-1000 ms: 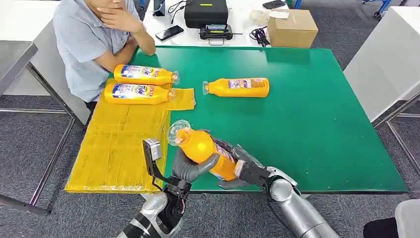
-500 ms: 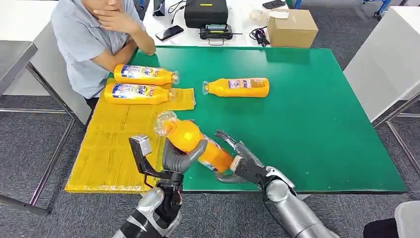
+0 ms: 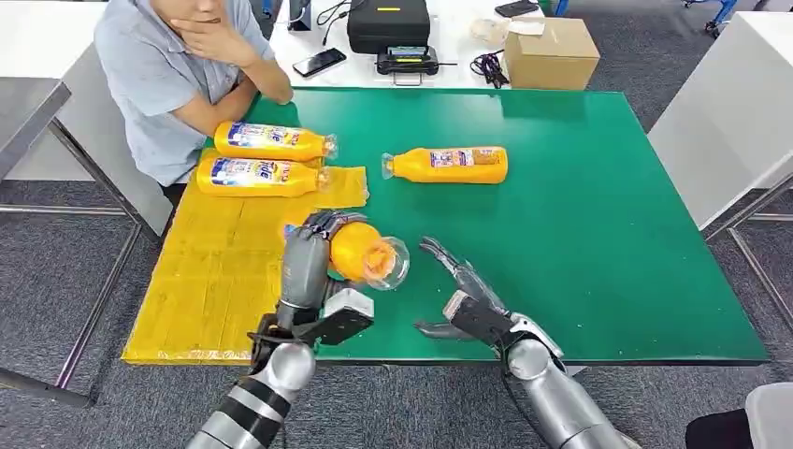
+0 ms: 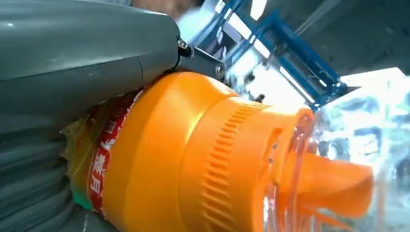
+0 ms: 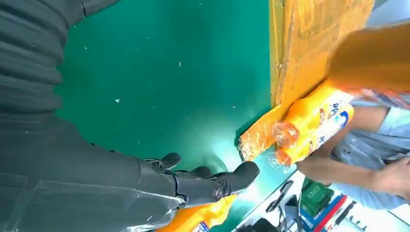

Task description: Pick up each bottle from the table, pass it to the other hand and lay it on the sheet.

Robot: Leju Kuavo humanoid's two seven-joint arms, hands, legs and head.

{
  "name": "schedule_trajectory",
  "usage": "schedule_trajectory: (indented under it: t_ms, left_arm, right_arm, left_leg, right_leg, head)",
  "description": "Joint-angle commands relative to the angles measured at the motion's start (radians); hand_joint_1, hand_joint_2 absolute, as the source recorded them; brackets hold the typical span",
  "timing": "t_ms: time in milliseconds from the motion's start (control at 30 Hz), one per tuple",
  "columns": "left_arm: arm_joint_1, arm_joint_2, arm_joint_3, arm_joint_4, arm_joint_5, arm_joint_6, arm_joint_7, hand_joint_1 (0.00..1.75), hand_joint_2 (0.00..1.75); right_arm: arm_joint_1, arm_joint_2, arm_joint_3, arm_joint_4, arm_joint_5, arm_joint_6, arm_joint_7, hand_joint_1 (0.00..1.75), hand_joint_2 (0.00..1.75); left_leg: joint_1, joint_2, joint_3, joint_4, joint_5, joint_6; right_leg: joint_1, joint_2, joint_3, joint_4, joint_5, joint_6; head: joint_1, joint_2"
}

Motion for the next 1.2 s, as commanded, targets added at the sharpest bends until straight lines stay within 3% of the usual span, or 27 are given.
schedule_trajectory:
  t_ms: [33, 167, 300, 900, 1200]
  left_arm:
    - [-0.090, 0.004, 0.275, 0.119, -0.316, -0.001, 0.115, 1.75, 1.75]
    - [-0.199, 0.099, 0.162, 0.357, -0.548, -0.001, 0.348, 1.75, 1.75]
    - [-0.301, 0.137, 0.094, 0.556, -0.554, -0.035, 0.452, 1.75, 1.75]
    - [-0.329, 0.113, 0.060, 0.640, -0.506, -0.195, 0.454, 1.75, 1.75]
    - [-0.329, 0.113, 0.060, 0.640, -0.506, -0.195, 0.454, 1.75, 1.75]
  right_arm:
    - [-0.062, 0.026, -0.024, 0.060, 0.012, 0.010, -0.005, 0.00, 1.75]
    - [-0.081, 0.031, -0.019, 0.086, 0.017, 0.027, -0.015, 0.00, 1.75]
    - [-0.086, 0.037, -0.021, 0.087, 0.021, 0.034, -0.020, 0.00, 1.75]
    - [-0.060, 0.038, -0.034, 0.067, 0.033, 0.037, -0.018, 0.00, 1.75]
    - [-0.060, 0.038, -0.034, 0.067, 0.033, 0.037, -0.018, 0.00, 1.75]
  left_leg:
    - [0.001, 0.004, 0.004, 0.001, -0.002, -0.003]
    - [0.001, 0.002, 0.004, 0.000, -0.001, -0.003]
    - [0.001, 0.000, 0.004, 0.000, 0.000, -0.003]
    - [0.002, 0.000, 0.002, 0.001, 0.001, -0.003]
    - [0.001, 0.000, 0.002, 0.000, 0.000, -0.003]
  right_leg:
    - [0.002, 0.003, 0.003, 0.001, -0.001, -0.004]
    - [0.001, 0.002, 0.003, 0.000, -0.001, -0.003]
    - [0.001, 0.000, 0.004, 0.001, -0.001, -0.003]
    - [0.001, 0.000, 0.001, 0.001, -0.001, -0.002]
    - [0.001, 0.000, 0.002, 0.001, -0.001, -0.002]
  head:
    - [0.000, 0.000]
    - [0.000, 0.000]
    - [0.000, 0.000]
    - [0.000, 0.000]
    - [0.000, 0.000]
